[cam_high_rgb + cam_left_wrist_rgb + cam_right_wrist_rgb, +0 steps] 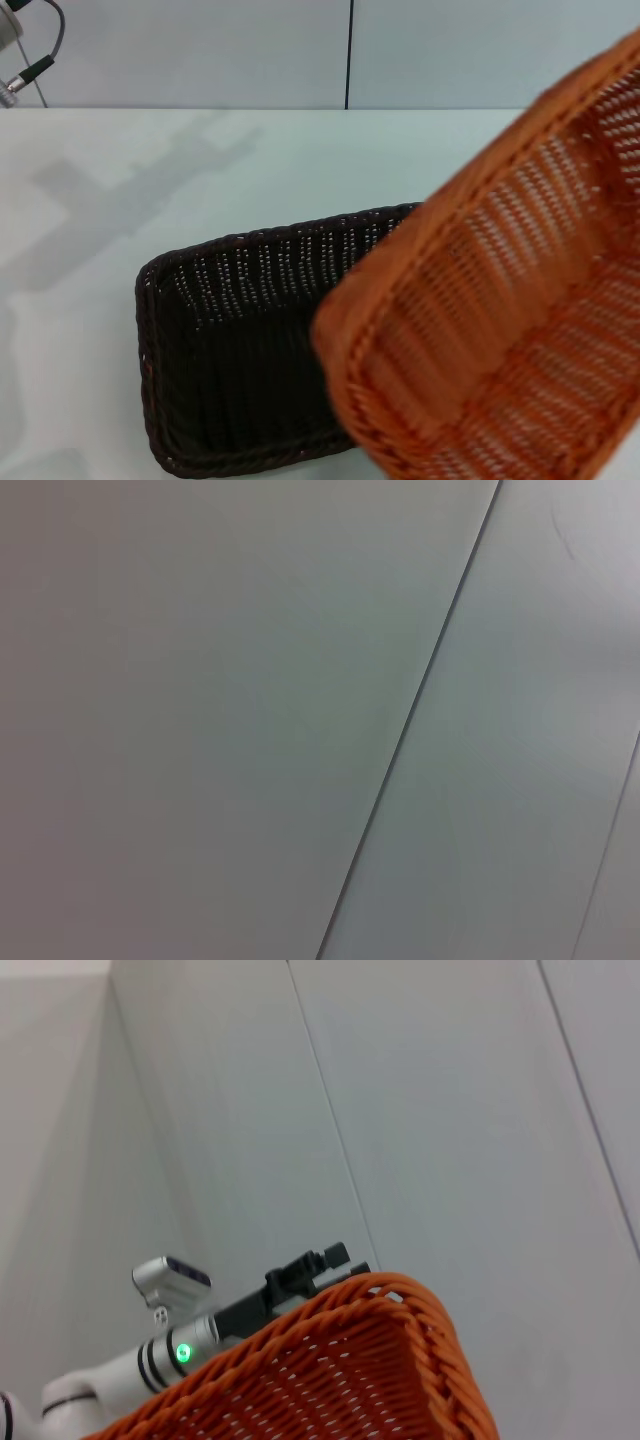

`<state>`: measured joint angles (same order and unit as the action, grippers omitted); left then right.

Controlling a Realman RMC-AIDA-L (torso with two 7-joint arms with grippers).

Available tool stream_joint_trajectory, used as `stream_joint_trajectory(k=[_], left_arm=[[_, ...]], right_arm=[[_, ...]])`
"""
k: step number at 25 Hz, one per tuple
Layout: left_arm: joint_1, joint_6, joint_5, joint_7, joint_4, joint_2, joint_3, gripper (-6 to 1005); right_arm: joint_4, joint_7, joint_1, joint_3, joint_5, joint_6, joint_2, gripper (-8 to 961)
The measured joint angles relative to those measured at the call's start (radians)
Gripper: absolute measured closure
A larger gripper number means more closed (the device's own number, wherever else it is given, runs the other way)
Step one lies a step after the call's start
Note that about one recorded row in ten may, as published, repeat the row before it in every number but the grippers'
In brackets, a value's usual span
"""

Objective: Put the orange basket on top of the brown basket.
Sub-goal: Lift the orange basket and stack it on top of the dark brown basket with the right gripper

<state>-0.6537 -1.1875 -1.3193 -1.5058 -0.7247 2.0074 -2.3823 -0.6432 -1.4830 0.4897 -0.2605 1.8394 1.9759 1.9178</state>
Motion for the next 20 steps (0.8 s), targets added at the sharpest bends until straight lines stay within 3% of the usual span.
stream_joint_trajectory(k=[1, 2, 3, 7, 10, 12, 16, 20], left_arm=[[0.0, 0.0, 0.0, 0.0, 0.0, 0.0, 0.001, 164], [0.0, -0.001, 0.0, 0.0, 0.0, 0.0, 0.004, 164], [0.0, -0.001, 0.0, 0.0, 0.0, -0.001, 0.007, 164], [-0.001, 0.0, -0.001, 0.0, 0.0, -0.008, 0.027, 164], [-0.006, 0.003, -0.008, 0.0, 0.0, -0.009, 0.04, 164], [-0.012, 0.004, -0.026, 0.001, 0.0, -0.01, 0.042, 164], [-0.019, 0.004, -0.049, 0.002, 0.0, -0.011, 0.042, 165], [-0.025, 0.003, -0.057, 0.002, 0.009, -0.014, 0.047, 165]], right_arm=[[0.004, 0.011, 0.003, 0.0, -0.006, -0.009, 0.019, 761], [0.021, 0.041, 0.004, 0.001, -0.025, -0.021, 0.053, 760], [0.021, 0.041, 0.004, 0.001, -0.025, -0.021, 0.053, 758], [0.169, 0.204, -0.003, -0.009, -0.088, -0.029, 0.101, 753], [0.227, 0.26, -0.001, -0.012, -0.086, -0.036, 0.112, 750], [0.281, 0.312, -0.006, -0.012, -0.085, -0.039, 0.135, 747], [0.332, 0.362, -0.021, -0.009, -0.087, -0.04, 0.156, 742], [0.459, 0.46, -0.041, -0.005, -0.089, -0.055, 0.157, 738]])
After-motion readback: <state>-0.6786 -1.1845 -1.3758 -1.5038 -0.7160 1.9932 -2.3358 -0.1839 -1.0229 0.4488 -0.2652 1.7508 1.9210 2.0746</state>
